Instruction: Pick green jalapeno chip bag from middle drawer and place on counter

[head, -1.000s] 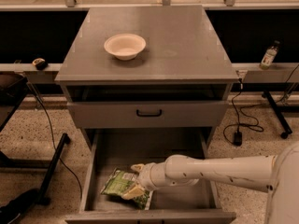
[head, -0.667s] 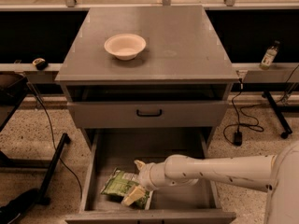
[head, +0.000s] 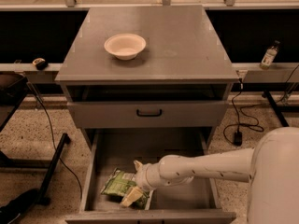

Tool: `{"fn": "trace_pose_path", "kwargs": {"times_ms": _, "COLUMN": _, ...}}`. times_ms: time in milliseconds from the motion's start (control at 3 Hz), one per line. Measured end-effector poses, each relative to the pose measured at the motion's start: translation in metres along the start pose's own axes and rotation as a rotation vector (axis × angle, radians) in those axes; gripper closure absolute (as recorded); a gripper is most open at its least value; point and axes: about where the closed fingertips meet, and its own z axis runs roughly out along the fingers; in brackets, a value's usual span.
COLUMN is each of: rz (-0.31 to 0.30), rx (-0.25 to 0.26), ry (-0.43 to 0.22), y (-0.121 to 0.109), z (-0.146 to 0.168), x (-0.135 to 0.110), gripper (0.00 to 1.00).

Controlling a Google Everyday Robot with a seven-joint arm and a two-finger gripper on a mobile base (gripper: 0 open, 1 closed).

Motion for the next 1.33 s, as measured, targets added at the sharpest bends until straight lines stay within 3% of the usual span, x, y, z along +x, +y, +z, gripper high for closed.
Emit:
{"fn": "trace_pose_path", "kwargs": {"times_ms": 333, "rz": -0.001, "rx": 0.005, "ry": 0.016, "y": -0.0008, "z": 0.0057, "x": 0.0056, "gripper": 0.05}}
{"fn": "trace_pose_path", "kwargs": {"times_ms": 667, "rz": -0.001, "rx": 0.005, "ry": 0.016, "y": -0.0008, "z": 0.0057, "x": 0.0056, "gripper": 0.28}}
{"fn": "trace_pose_path", "kwargs": {"times_ms": 1333, "rz": 0.038, "rx": -0.01, "ry": -0.066, "y": -0.0005, "z": -0.0015, "x": 0.0004, "gripper": 0.74}}
